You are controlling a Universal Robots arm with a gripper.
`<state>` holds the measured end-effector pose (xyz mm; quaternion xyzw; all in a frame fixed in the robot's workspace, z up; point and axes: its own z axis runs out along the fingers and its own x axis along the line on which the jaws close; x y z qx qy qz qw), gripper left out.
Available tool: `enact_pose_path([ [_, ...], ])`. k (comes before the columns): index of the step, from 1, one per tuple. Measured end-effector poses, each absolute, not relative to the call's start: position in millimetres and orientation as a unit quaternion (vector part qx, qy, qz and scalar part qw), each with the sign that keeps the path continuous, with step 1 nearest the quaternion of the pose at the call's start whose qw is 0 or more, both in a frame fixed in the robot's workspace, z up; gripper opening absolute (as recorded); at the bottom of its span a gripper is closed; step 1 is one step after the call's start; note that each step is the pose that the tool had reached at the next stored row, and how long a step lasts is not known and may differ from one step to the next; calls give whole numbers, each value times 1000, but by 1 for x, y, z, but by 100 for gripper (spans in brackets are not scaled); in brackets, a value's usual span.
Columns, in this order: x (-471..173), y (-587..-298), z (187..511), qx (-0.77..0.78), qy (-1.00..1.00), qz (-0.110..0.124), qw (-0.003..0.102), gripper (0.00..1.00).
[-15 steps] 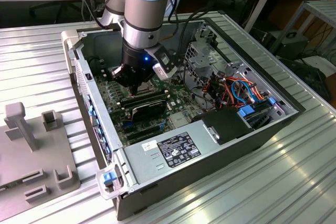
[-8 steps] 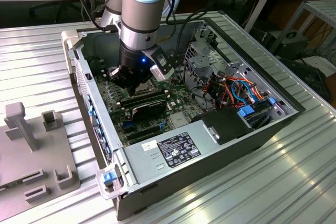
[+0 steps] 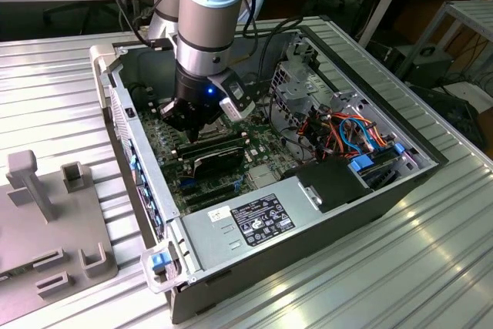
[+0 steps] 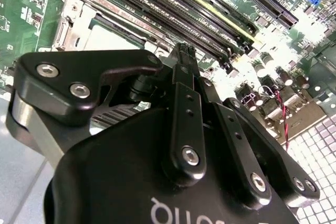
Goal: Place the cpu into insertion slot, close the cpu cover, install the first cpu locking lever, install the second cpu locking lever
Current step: 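Install the second cpu locking lever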
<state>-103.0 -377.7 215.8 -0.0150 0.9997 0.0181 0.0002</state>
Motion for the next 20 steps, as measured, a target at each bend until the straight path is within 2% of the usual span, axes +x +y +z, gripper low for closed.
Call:
enact_pose_path([
  [20,-103,-377,212,-11,1000,18,0,11],
])
